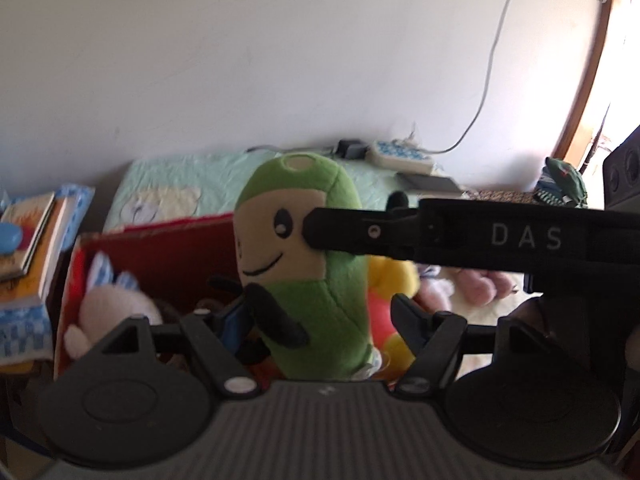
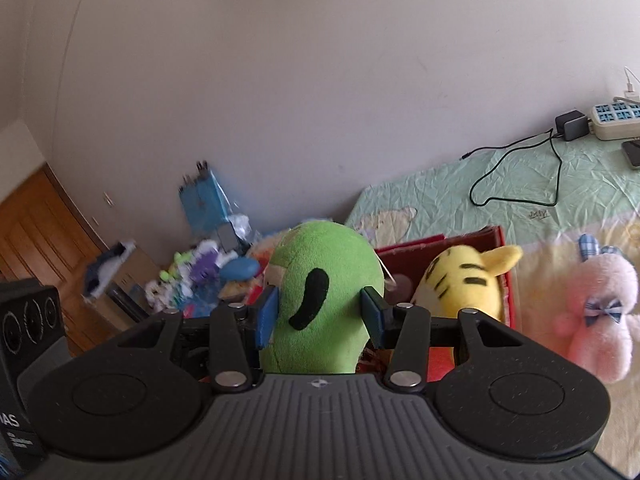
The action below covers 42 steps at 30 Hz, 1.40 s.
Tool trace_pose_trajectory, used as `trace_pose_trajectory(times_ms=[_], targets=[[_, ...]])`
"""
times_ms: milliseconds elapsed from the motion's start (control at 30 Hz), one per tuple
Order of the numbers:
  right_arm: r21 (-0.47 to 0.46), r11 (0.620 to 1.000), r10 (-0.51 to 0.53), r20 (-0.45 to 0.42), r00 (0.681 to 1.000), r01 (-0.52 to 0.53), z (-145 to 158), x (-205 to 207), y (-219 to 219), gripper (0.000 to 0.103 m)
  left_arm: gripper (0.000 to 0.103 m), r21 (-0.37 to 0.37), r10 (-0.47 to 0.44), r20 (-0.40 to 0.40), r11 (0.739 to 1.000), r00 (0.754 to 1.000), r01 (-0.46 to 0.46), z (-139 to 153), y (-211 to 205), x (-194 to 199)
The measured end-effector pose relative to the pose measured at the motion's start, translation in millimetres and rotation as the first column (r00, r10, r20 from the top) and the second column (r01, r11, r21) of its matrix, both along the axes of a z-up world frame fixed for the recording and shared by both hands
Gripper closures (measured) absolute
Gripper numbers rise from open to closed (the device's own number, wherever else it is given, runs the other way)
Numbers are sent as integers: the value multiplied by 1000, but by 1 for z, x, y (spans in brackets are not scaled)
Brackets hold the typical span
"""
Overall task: Organize objects
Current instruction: 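Lower the green plush into the red box beside the tiger plush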
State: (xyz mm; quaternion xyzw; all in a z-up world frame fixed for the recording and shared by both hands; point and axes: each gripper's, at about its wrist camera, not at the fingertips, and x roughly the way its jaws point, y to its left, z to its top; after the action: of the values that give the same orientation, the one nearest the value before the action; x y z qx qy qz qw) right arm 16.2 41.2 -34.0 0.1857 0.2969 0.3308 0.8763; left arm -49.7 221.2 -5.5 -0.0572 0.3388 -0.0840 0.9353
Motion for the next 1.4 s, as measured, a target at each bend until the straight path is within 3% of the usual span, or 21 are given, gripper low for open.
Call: trace_pose_trajectory(times_ms=[300, 700, 933, 1033, 1200, 1400], targets=[[-91, 996, 4, -77, 997, -11, -29, 19, 23, 55, 30, -56, -2, -123, 998, 992, -4, -41, 23, 22], [-172, 985, 4, -104, 995, -22, -45, 31, 38, 54, 30, -71, -27, -212, 997, 977, 12, -63, 27, 39], [-135, 991, -4, -116, 993, -12, -45, 29, 31, 54, 26, -25, -36, -203, 999, 979, 31, -61, 27, 33], [-119, 993, -20, -129, 991, 4, -43, 28, 27, 61, 26, -4, -35, -185, 999, 982, 35, -57, 29, 29], [-123, 992, -20, -146, 989, 2, -45, 31, 28, 62, 24, 29, -36, -178, 999, 983, 42, -57, 30, 28], [-134, 991, -22, -142, 990, 3, -46, 29, 30, 63, 25, 11, -21, -188, 1000, 982, 23, -56, 33, 30]])
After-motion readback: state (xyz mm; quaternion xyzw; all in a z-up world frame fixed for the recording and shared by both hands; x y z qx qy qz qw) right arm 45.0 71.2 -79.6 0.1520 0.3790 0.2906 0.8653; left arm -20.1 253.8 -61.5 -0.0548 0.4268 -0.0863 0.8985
